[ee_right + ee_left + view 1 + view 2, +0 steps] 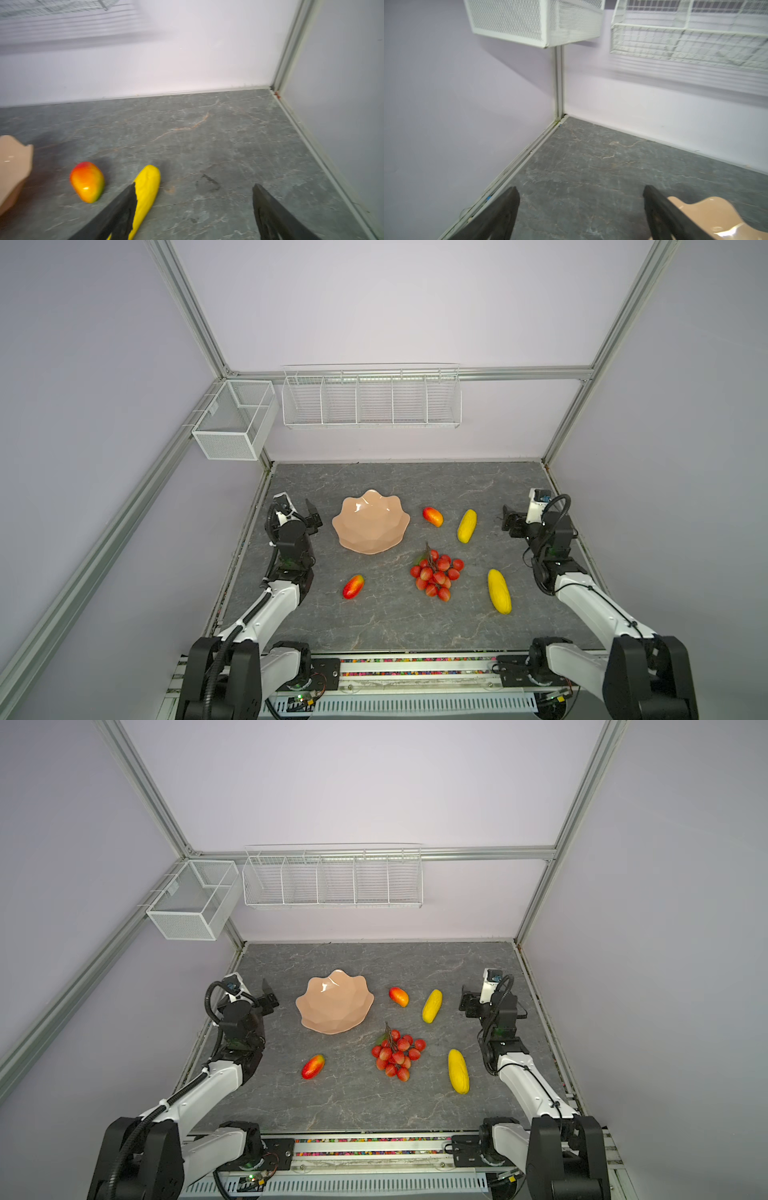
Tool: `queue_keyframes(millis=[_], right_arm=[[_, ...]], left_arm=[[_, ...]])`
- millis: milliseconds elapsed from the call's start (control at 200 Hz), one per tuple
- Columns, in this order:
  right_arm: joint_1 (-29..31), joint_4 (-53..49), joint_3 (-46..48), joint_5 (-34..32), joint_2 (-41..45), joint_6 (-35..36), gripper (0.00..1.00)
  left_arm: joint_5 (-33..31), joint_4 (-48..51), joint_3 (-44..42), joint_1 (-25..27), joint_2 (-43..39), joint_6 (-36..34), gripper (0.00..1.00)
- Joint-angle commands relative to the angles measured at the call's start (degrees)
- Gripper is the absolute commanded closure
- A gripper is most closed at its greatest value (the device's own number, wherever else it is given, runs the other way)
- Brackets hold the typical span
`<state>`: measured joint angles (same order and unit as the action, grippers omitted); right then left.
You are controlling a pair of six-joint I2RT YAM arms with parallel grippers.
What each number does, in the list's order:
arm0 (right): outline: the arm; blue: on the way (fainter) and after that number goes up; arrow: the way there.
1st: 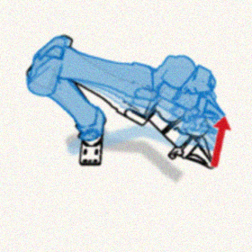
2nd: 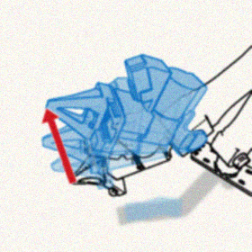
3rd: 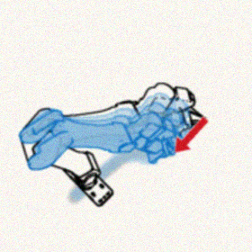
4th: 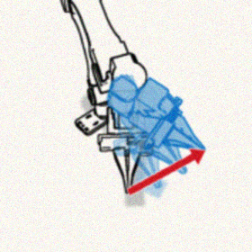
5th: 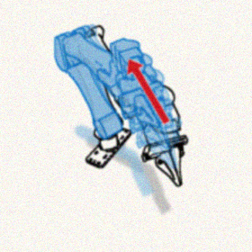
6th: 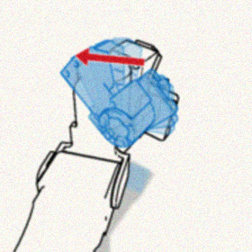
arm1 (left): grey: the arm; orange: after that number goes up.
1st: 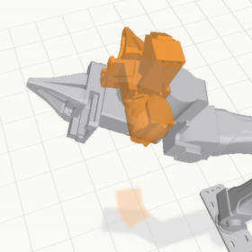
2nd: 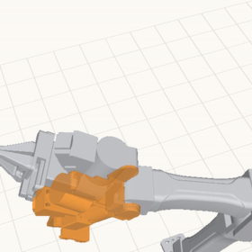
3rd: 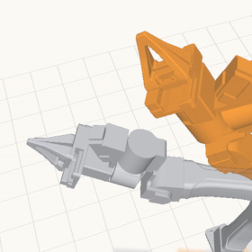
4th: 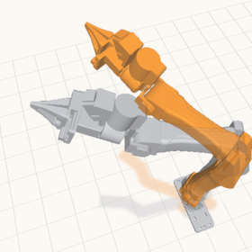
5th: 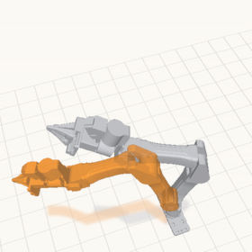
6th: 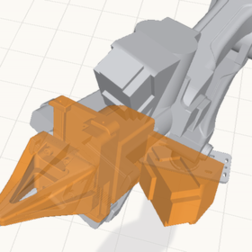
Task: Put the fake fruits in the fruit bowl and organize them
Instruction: 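Reach the left gripper to the red berry bunch stem while the right gripper approaches it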
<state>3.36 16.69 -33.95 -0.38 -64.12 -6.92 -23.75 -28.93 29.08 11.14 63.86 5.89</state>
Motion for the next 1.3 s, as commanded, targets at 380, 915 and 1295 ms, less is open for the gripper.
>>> queue_keyframes(millis=[380, 915, 1295], right_arm=[[19.38, -25.92, 7.27, 12.3, 16.81, -17.44, 0.12], [25.18, -21.0, 8.55, 15.35, 14.35, -15.42, 0.12], [27.22, -18.6, 6.06, 12.92, 8.88, -14.36, 0.12]], left_arm=[[39.45, 22.21, 14.06, 31.75, 11.26, 3.24, 0.27], [43.15, 11.88, 16.1, 32.63, 25.19, 9.05, 0.52], [44.23, 11.64, 20.37, 33.55, 31.83, 9.7, 0.62]])
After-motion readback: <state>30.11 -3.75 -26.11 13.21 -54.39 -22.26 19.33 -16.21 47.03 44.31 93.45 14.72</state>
